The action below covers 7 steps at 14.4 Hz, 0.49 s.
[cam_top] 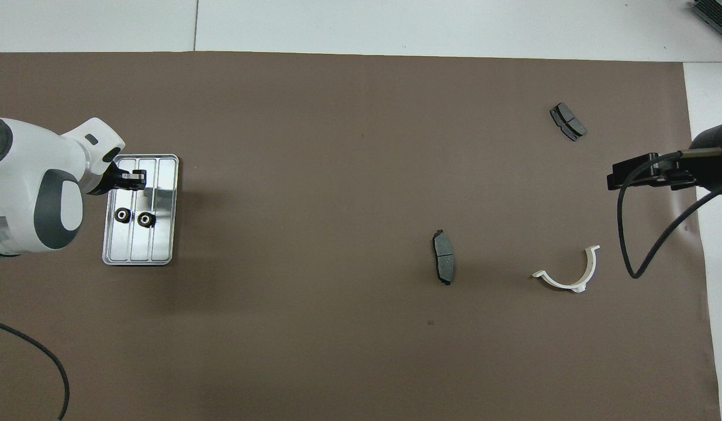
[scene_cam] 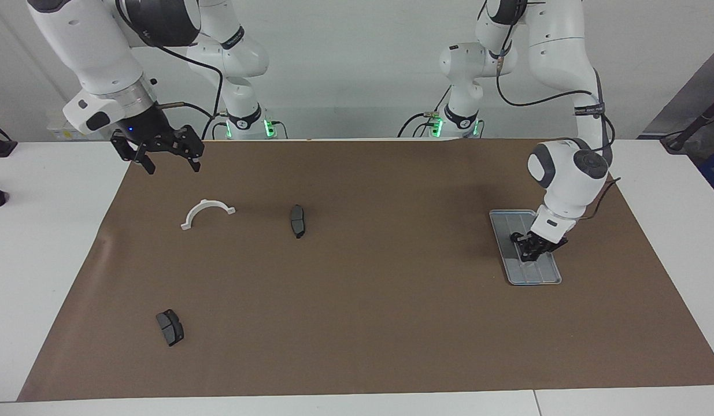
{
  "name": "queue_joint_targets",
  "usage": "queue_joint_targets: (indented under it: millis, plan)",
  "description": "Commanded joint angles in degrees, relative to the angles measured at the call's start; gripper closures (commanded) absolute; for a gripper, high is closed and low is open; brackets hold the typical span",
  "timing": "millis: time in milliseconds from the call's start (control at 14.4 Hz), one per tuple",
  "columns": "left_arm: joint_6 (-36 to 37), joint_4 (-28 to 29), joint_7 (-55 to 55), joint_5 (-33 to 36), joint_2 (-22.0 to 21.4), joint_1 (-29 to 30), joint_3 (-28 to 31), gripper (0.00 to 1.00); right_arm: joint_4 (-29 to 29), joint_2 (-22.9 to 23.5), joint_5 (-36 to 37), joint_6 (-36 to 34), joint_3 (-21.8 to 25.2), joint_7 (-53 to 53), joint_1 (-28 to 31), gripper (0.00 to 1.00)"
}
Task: Place bearing gear from tray to pile
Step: 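Grasp the black gear with the left gripper and lift it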
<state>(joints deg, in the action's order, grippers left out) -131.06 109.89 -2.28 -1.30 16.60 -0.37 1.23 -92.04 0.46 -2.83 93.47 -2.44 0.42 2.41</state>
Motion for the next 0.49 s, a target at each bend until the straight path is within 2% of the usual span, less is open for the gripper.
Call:
queue_joint_targets:
  millis: [0,139,278,417]
  plan:
    - [7.39,-8.7,8.21,0.42,0.1,-3.3,-0.26,1.0,-1.21,-1.25,-0.68,-0.4,-0.28,-1.91,0.75,0.0]
    - [6.79,-9.61,14.28,0.42,0.45,-8.39,-0.17,1.0,-1.21,-1.25,-0.68,-0.4,-0.28,-1.65,0.75,0.0]
    - [2.24,-9.08,22.88,0.68,0.72,-13.67,-0.17,1.0,-1.12,-1.25,-0.68,-0.31,-0.28,-1.38,0.84,0.0]
    - [-2.6,-9.78,31.67,0.68,4.48,-19.64,-0.17,1.0,-1.12,-1.17,-0.68,0.04,-0.28,-1.38,0.84,0.0]
